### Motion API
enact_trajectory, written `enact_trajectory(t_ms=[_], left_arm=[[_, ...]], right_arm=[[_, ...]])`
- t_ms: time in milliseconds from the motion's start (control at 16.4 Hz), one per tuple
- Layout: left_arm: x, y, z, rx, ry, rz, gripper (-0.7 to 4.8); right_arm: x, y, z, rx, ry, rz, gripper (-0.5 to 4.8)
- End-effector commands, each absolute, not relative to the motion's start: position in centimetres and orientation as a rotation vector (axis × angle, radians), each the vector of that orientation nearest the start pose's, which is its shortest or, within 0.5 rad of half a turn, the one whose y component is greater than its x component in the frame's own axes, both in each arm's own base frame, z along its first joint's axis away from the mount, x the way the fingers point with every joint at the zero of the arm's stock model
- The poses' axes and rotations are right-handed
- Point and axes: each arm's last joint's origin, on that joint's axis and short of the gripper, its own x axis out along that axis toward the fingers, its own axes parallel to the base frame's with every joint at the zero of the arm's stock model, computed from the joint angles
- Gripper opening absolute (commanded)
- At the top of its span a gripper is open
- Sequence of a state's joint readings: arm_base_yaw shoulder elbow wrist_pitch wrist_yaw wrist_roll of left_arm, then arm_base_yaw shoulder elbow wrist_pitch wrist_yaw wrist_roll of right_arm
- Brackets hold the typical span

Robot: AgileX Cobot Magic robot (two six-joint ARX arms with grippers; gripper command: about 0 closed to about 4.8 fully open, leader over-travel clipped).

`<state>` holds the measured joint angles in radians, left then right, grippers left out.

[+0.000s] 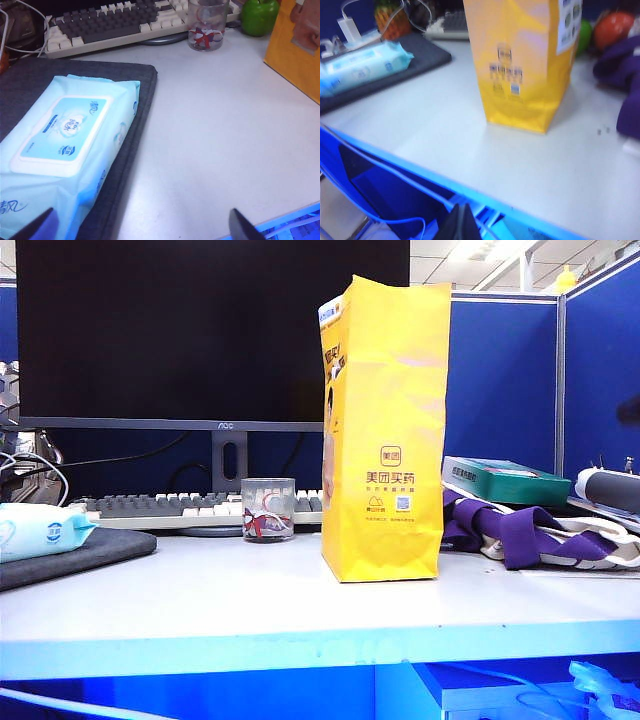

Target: Pick up the transparent tape and throw it into the yellow paper bag.

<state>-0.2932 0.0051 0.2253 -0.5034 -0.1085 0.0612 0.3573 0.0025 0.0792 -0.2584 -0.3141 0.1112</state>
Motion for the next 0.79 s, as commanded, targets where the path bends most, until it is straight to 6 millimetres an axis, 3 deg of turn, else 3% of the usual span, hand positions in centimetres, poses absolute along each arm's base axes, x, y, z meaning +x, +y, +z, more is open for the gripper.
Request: enact_trajectory(t_ms=[61, 791], left_arm=[[7.38, -1.88, 18.91, 0.112, 0.257, -0.188, 4.79], [7.37, -1.89, 18.84, 0.113, 0.264, -0.19, 4.79]], right_arm=[[8.35, 4.08, 15.34, 0.103, 0.235, 0.659, 0.0], [8.4, 4.11, 15.26, 0.103, 0.224, 0.66, 0.0]])
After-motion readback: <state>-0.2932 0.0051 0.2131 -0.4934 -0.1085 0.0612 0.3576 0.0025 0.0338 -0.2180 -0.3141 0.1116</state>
